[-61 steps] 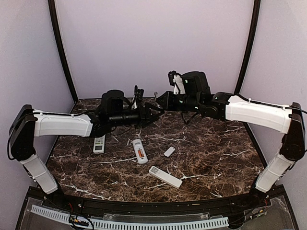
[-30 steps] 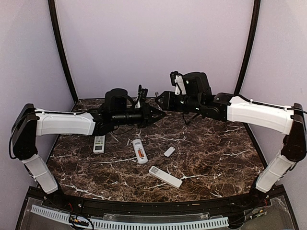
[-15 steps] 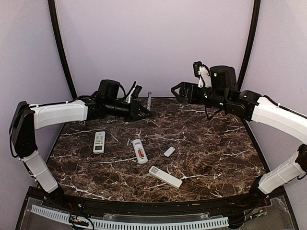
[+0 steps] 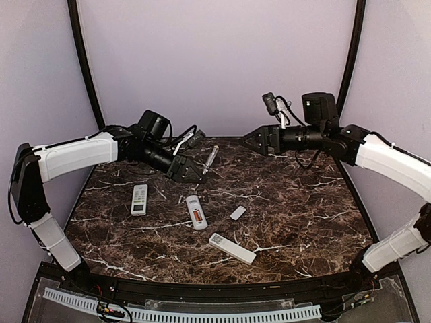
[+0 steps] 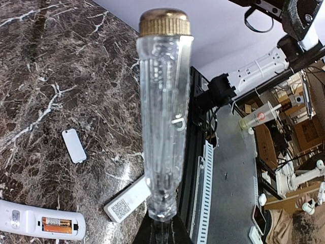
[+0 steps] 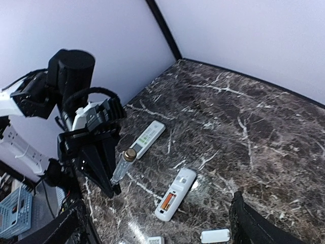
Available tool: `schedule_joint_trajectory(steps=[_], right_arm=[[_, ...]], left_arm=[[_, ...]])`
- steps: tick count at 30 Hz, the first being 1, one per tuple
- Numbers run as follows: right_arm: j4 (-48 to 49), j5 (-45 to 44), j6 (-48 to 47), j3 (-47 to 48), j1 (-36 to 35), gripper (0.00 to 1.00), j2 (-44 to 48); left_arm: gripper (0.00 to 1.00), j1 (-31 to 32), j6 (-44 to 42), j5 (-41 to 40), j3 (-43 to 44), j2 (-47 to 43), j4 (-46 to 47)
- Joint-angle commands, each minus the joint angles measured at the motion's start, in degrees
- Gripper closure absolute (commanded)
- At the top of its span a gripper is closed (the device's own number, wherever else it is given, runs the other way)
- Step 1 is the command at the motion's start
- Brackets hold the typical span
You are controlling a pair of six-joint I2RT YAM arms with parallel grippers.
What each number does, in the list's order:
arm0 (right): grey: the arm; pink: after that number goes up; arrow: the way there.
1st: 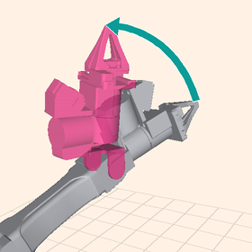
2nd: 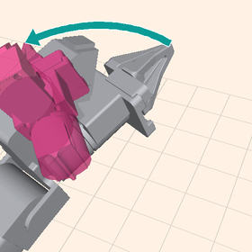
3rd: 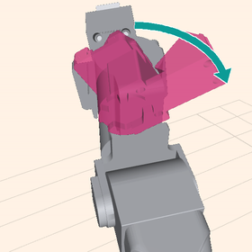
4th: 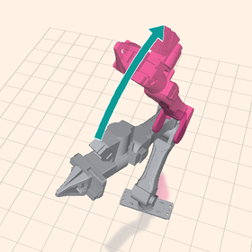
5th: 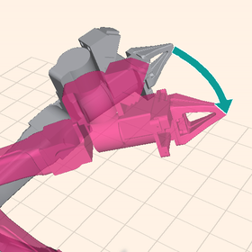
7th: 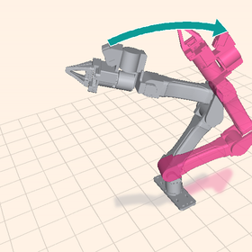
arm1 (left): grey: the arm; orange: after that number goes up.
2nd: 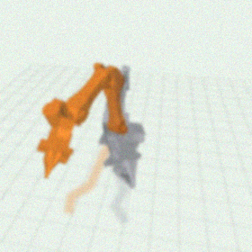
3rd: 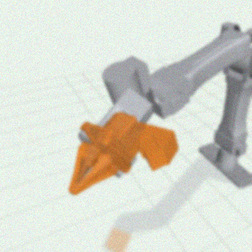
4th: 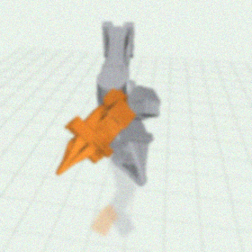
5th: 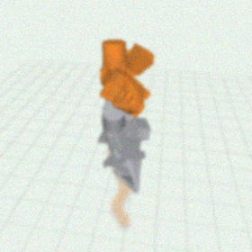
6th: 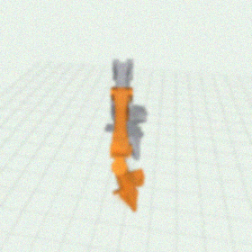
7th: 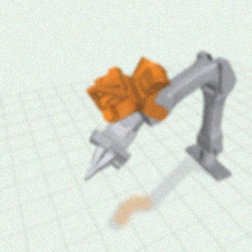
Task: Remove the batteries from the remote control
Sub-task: Pass from the left arm to the right
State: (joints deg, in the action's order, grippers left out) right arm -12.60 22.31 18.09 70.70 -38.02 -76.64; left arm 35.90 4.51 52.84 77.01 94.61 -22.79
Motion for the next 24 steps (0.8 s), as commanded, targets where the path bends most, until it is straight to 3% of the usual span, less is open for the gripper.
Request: schedule_joint_trajectory(steps=[1, 7, 24], right_arm=[[-2.0, 14.3, -1.9, 0.6, -1.2, 0.08, -3.9], [-1.6, 20.2, -1.1, 1.1, -3.5, 0.15, -8.2], [0.3, 30.4, -0.2, 3.7, -4.4, 0.54, -13.7]], left_arm=[[1.0, 0.2, -8.2, 7.6, 0.9, -1.1, -6.7], [1.0, 2.8, -10.7, 8.7, 1.1, 0.3, -10.8], [1.0, 5.6, -11.6, 10.5, 2.3, 3.3, -12.8]])
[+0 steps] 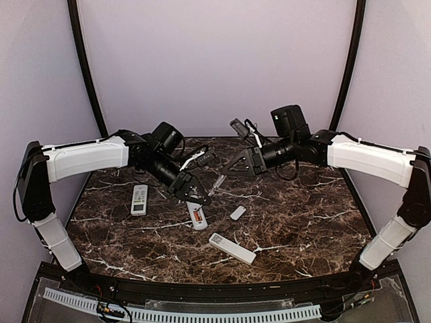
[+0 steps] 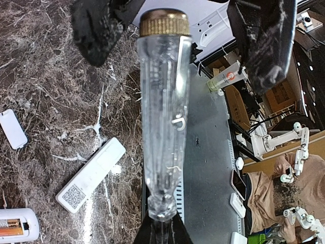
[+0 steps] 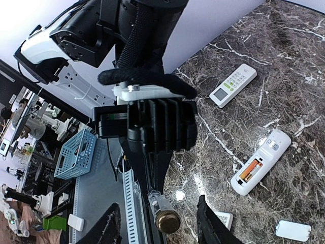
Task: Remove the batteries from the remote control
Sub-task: Pass from the left arm to the right
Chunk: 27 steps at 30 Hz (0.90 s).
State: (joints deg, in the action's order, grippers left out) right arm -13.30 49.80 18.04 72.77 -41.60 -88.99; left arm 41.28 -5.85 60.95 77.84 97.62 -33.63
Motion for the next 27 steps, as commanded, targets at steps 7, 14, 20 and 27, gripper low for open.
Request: schedule_joint_trajectory(steps=[7, 14, 20, 27], right_arm=[[1.2, 4.9, -0.1, 2.3, -1.6, 0.71, -2.8], [-0.1, 6.0, -0.7, 3.0, -2.0, 0.81, -4.0], [0.0, 5.8, -0.6, 2.7, -2.1, 0.89, -4.0], [0.1, 4.5, -0.4, 2.5, -2.1, 1.0, -3.8]], left_arm=[[1.0, 0.2, -1.3, 2.8, 1.6, 0.6, -2.0], [1.0, 0.3, -1.2, 2.7, 1.6, 0.7, -2.0], [1.0, 0.3, -1.1, 2.8, 1.6, 0.6, -1.9], [0.98, 0.3, -0.1, 1.4, 1.6, 0.6, -1.2]])
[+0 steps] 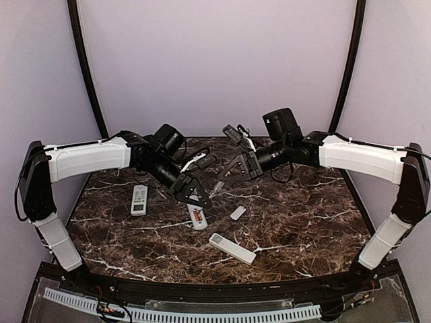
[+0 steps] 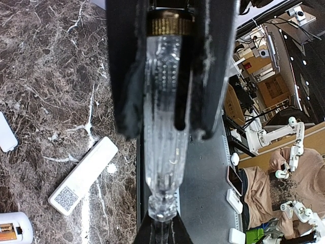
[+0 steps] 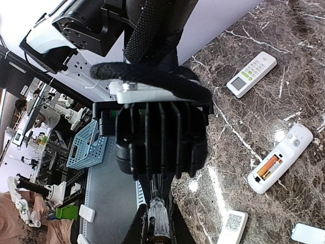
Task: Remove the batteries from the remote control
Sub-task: Pass from the left arm to the right
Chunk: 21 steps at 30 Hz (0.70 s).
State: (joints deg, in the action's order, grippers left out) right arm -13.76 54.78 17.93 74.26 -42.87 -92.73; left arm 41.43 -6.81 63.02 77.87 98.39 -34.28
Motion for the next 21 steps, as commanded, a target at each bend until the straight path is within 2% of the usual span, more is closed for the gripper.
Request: schedule_joint_trajectory(steps=[1, 2, 3, 4, 5, 6, 8, 13, 15, 21], right_arm=[[0.7, -1.2, -0.3, 1.0, -0.8, 1.0, 0.0], [0.8, -2.2, -0.2, 0.8, -0.8, 1.0, 0.3], [0.9, -3.8, -0.2, 0.6, -0.8, 1.0, 0.7], [1.0, -5.4, -0.1, 0.3, -0.7, 1.0, 1.1], [1.3, -7.1, -0.1, -0.1, -0.6, 1.0, 1.7], [1.6, -8.9, 0.3, -0.5, -0.4, 1.0, 2.3], [3.1, -12.0, 1.2, -2.2, 0.3, 1.0, 4.0], [7.6, -21.5, 3.2, -6.8, 0.6, 1.0, 8.6], [9.3, -25.1, 4.3, -8.6, 0.0, 1.0, 9.5], [9.4, -36.5, 7.9, -10.2, -3.2, 1.0, 7.8]], left_arm=[[0.93, 0.1, 1.2, -1.2, 1.6, -0.2, 0.0], [0.81, 0.1, 1.7, -2.7, 1.6, -0.3, 0.2], [0.73, 0.1, 2.0, -3.7, 1.6, -0.7, 0.8], [0.56, 0.1, 2.9, -6.1, 1.4, -1.1, 1.4], [0.49, 0.0, 3.4, -7.4, 1.0, -2.1, 3.0], [0.36, -0.2, 4.6, -10.1, 0.1, -2.8, 4.0], [0.27, -1.3, 7.1, -13.1, -1.7, -5.3, 7.5], [0.18, -6.5, 14.9, -19.0, -7.5, -12.7, 18.8], [0.16, -8.1, 16.8, -21.5, -8.1, -13.8, 20.3], [0.19, -11.3, 21.4, -28.3, -5.3, -8.6, 16.1]])
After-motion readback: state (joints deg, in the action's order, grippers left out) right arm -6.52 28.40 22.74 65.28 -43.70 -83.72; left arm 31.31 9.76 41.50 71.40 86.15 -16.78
